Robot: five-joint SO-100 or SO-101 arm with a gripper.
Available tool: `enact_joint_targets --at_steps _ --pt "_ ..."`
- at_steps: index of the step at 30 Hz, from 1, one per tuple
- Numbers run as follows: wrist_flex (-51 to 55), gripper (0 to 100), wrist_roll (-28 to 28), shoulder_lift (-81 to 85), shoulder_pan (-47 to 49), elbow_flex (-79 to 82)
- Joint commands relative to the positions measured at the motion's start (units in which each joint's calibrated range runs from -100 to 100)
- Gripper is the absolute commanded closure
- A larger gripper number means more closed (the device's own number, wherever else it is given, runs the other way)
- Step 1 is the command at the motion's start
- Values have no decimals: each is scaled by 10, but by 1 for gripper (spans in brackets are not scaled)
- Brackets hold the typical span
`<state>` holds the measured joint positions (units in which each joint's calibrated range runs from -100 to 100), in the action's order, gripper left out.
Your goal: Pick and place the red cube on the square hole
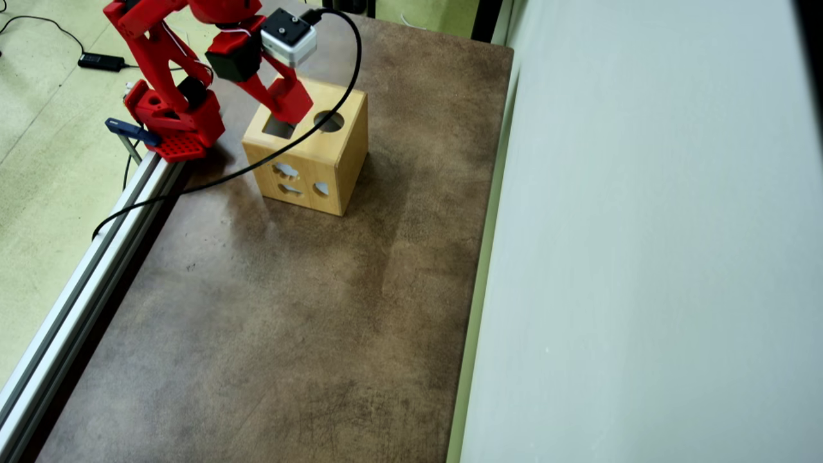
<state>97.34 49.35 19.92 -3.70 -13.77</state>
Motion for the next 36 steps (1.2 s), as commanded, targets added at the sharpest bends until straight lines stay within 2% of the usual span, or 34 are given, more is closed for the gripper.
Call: enact_joint_targets --at_steps 1,17,29,36 --pt "6 92 2 22 13 37" --pt "3 92 4 74 14 207" --pt "2 92 6 70 14 214" --pt "1 92 30 70 13 214"
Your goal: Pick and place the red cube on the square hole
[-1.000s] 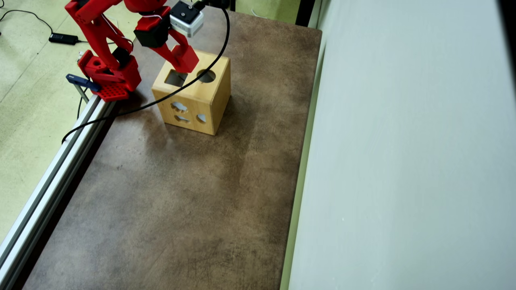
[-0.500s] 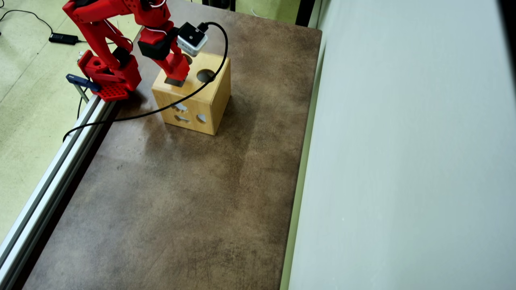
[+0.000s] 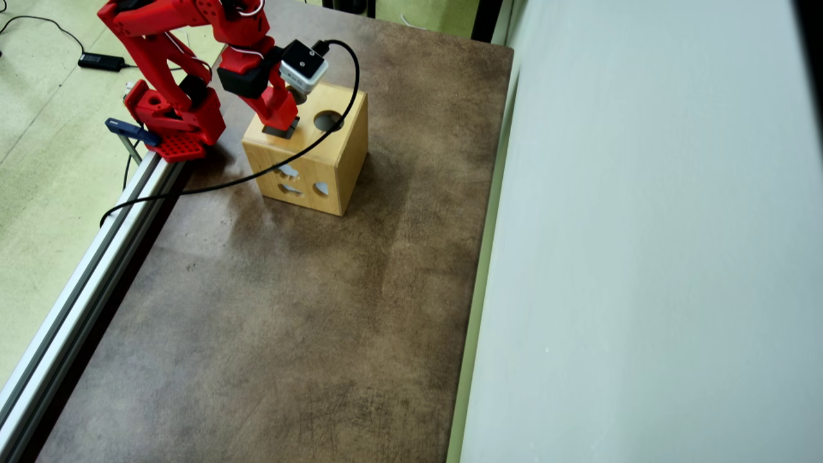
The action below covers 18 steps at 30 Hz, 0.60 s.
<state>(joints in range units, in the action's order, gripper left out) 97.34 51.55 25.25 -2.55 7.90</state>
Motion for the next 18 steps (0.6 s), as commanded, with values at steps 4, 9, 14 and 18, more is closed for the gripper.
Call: enact_joint_targets --at_steps 4,9,14,18 --pt "1 92 8 15 2 -3" --pt "0 92 8 14 0 -2" --pt "0 92 8 6 -2 10" --pt "-1 92 8 -8 -5 9"
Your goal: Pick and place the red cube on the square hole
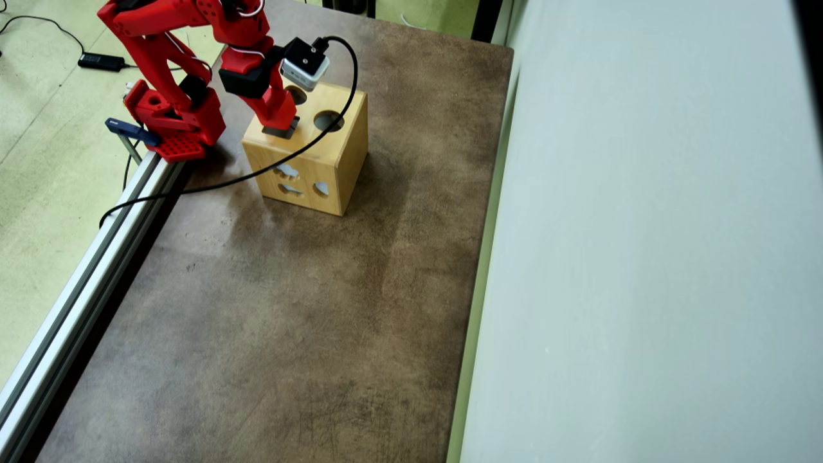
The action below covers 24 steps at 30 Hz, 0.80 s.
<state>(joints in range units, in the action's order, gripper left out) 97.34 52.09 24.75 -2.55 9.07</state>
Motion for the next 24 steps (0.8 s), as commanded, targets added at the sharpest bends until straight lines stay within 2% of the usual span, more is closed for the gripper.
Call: enact_joint_targets --at_steps 1,7,13,24 --pt "-1 92 3 -3 -5 -3" --pt "-6 92 2 -4 -5 -3" --pt "-58 92 2 -4 -5 -2" --pt "-53 92 3 -4 2 18"
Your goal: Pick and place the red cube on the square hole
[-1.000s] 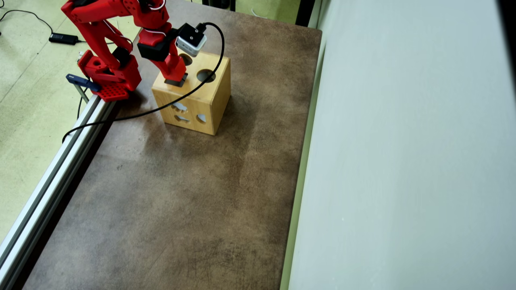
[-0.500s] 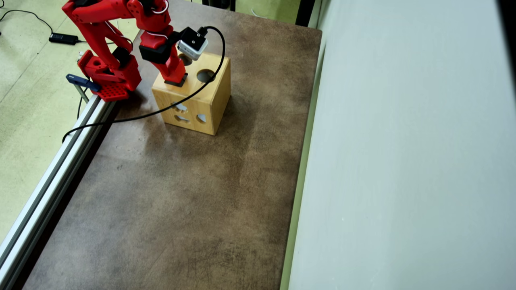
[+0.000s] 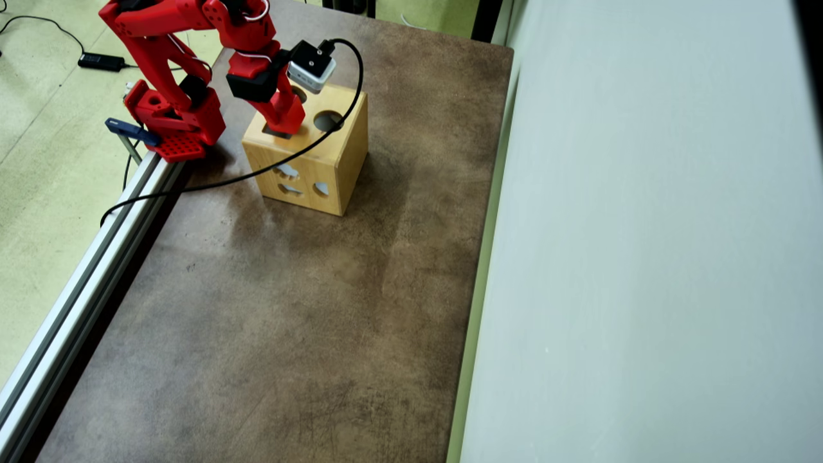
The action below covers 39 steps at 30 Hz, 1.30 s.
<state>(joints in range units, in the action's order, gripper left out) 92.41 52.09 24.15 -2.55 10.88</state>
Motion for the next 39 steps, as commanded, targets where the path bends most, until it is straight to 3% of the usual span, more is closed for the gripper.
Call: enact_joint_targets --at_steps 1,39 --pt "-5 92 3 2 2 2" --pt "2 92 3 11 2 50"
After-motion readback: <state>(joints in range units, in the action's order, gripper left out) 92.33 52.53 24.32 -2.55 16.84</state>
